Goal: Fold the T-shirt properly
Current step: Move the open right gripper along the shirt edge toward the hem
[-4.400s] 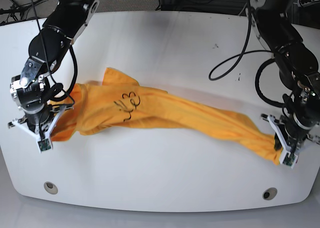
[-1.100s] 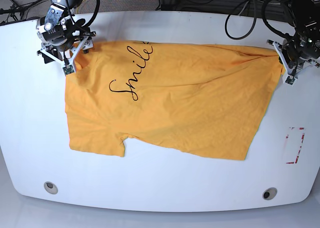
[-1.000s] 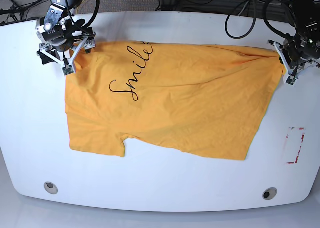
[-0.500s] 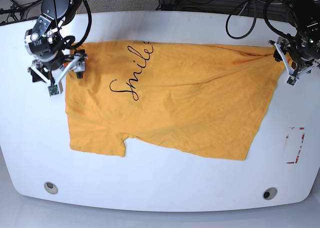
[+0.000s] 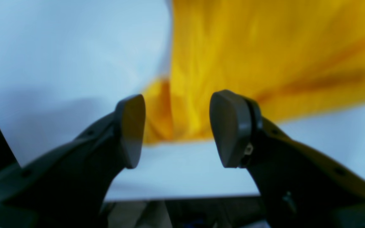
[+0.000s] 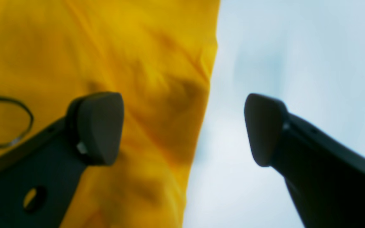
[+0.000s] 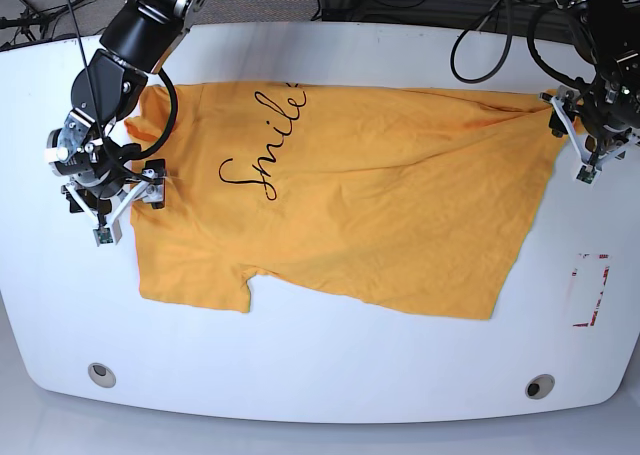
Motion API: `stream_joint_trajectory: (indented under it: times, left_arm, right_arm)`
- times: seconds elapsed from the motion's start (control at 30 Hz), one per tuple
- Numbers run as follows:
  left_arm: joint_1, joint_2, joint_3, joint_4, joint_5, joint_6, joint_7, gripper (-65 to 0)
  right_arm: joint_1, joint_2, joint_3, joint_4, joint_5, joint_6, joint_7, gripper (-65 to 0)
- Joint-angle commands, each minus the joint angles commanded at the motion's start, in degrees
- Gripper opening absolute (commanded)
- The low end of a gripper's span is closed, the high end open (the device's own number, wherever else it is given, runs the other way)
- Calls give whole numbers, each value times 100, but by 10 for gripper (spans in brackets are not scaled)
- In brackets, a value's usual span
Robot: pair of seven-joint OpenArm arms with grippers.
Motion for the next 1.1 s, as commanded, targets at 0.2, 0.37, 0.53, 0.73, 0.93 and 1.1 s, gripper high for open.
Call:
stream_joint_trajectory:
  times: [0.2,0.37,0.53,0.73,0.93,1.1]
  left_arm:
    - [-185,18,0,0,0,0,0,-311]
    - [-281,9,0,0,9,0,0,-311]
    - [-308,-9,9,0,0,0,0,-311]
    - [-545,-18,0,-62,18,0,0,-310]
    - [-897,-114,26,-255,18,0,0,-307]
    - [-1336,-132,26,-791,18,0,0,-306]
  right_arm:
    - [141,53,0,-695,0,0,387,-89]
    - [132,44,0,-1029,0,0,651,-89]
    - [123,26,0,-1336,0,0,897,-89]
    - [123,26,0,-1565,0,0,1064,-147]
    - [141,35,0,-1881,0,0,1424,-434]
    - [132,35,0,-1925,-9,0,1486,-650]
